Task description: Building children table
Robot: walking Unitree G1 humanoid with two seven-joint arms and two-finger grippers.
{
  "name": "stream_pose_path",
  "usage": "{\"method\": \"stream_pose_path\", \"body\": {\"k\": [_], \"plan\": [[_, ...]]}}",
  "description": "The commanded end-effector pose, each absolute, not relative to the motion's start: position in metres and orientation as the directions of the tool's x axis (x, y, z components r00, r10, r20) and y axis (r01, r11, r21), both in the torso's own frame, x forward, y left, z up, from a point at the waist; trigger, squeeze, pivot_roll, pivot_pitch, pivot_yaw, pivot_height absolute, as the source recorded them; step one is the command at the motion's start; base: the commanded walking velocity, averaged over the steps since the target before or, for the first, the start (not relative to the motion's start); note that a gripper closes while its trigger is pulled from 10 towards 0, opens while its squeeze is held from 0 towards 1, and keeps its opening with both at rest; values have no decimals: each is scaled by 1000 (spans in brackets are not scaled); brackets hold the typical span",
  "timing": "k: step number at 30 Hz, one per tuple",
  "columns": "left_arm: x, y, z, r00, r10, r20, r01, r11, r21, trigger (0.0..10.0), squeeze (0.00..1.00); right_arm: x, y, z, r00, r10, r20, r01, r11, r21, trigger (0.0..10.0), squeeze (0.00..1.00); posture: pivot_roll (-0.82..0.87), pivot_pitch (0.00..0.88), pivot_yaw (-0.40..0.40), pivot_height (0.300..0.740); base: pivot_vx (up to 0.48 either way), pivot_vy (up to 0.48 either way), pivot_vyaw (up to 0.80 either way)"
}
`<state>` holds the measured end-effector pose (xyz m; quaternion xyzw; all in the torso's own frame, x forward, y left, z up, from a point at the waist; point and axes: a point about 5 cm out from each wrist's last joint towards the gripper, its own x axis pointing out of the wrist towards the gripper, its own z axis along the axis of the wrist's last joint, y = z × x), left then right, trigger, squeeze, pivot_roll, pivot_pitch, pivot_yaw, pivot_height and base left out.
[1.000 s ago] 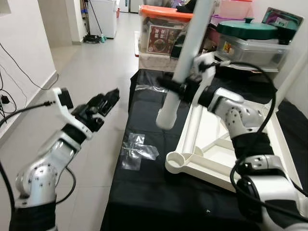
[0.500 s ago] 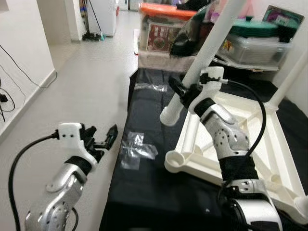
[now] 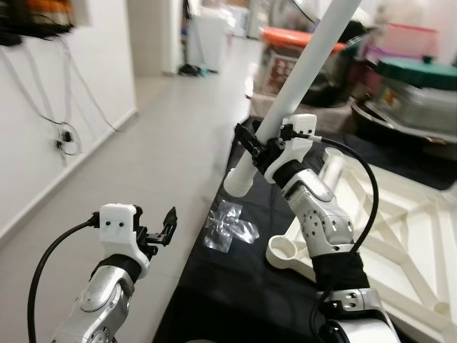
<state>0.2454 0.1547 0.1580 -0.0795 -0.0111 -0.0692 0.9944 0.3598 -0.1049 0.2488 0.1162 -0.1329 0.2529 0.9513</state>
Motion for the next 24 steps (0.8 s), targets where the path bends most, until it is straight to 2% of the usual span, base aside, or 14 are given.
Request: {"method": "stream_pose_path", "body": {"k": [1,14,24], "plan": [[247,151,152,992,-125,10,125,978,-168,10000,0,361,-113,248,853,425,302,-485,860,159,10000,0,83,16,-94,740,0,0,0],[242,149,148,993,-115,5,114,978,-175,10000,0,370,-118,252,840,456,293,-504,857,111,10000,0,88,35,-106,740,0,0,0],[231,136,143,989,-148,-4,143,966,-215,10000,0,377,-117,256,822,486,297,-528,846,74,10000,0,84,58,-110,740,0,0,0]]}}
